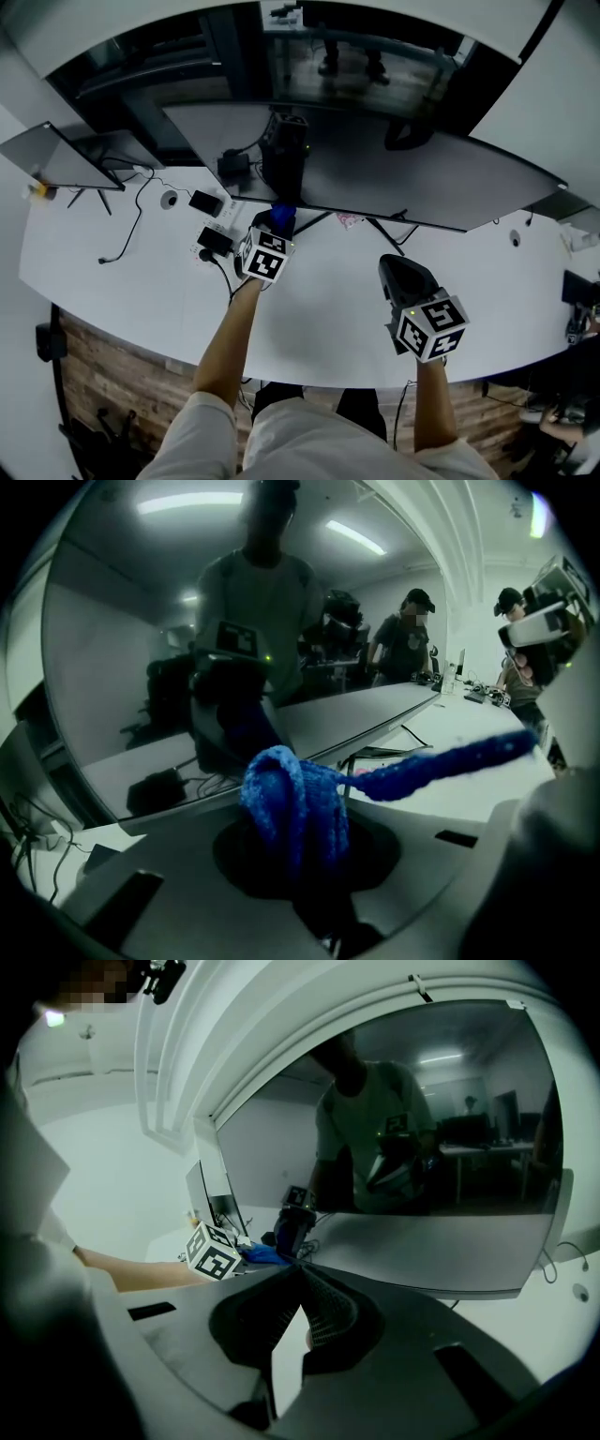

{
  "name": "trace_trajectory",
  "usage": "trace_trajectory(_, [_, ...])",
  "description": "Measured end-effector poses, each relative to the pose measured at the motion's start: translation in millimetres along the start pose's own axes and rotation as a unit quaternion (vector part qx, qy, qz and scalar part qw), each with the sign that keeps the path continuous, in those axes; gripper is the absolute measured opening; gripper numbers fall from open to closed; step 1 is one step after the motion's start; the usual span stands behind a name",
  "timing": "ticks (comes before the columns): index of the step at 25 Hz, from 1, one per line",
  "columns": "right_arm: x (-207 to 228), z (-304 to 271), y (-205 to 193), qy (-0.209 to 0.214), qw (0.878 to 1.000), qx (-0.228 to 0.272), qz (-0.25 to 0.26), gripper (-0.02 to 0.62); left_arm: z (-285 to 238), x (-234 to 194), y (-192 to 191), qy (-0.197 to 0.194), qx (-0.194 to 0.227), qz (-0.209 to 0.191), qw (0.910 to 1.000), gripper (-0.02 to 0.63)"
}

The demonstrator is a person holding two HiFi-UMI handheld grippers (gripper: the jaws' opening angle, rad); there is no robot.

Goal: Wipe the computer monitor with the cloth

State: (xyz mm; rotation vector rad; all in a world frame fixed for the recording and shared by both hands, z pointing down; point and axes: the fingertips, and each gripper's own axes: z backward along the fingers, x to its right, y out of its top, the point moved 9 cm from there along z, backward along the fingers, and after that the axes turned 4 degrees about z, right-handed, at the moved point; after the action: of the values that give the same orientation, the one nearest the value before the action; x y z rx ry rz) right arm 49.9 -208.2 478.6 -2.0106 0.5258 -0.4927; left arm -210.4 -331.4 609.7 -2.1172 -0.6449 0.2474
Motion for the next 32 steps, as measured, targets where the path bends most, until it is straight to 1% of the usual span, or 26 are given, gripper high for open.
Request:
trace_trajectory(2, [14, 13, -4, -0.007, 1.0, 0.0, -0.001, 0.014, -5, 17, 5, 0.007, 0.004, -0.002, 1.0, 0.064])
trace_trajectory(7, [49, 46, -19, -0.024, 1.0, 0.0, -0.012, 0.015, -17, 50, 14, 0.033, 0.001, 0.006, 0.9994, 0.063])
trace_trajectory(10, [67, 65, -31, -0.031, 0.999, -0.001, -0.02, 0.014, -25, 72, 21, 0.052, -0.002, 0.016, 0.9985, 0.063])
trace_trajectory(12, [79, 77, -38, -0.034, 0.999, -0.002, -0.026, 0.015, -31, 88, 27, 0.056, -0.004, 0.024, 0.9981, 0.064])
trace_trajectory(15, [100, 97, -48, -0.038, 0.999, -0.005, -0.031, 0.014, -42, 118, 38, 0.049, -0.003, 0.023, 0.9985, 0.064])
trace_trajectory(21, [142, 133, -63, -0.044, 0.998, -0.006, -0.033, 0.014, -68, 182, 59, 0.019, 0.01, 0.013, 0.9997, 0.063])
trace_trajectory(27, [179, 162, -70, -0.044, 0.999, -0.006, -0.024, 0.014, -97, 247, 83, -0.004, 0.017, 0.001, 0.9998, 0.064])
trace_trajectory(32, [204, 187, -71, -0.044, 0.999, 0.001, -0.016, 0.014, -115, 302, 102, -0.028, 0.034, -0.004, 0.999, 0.063])
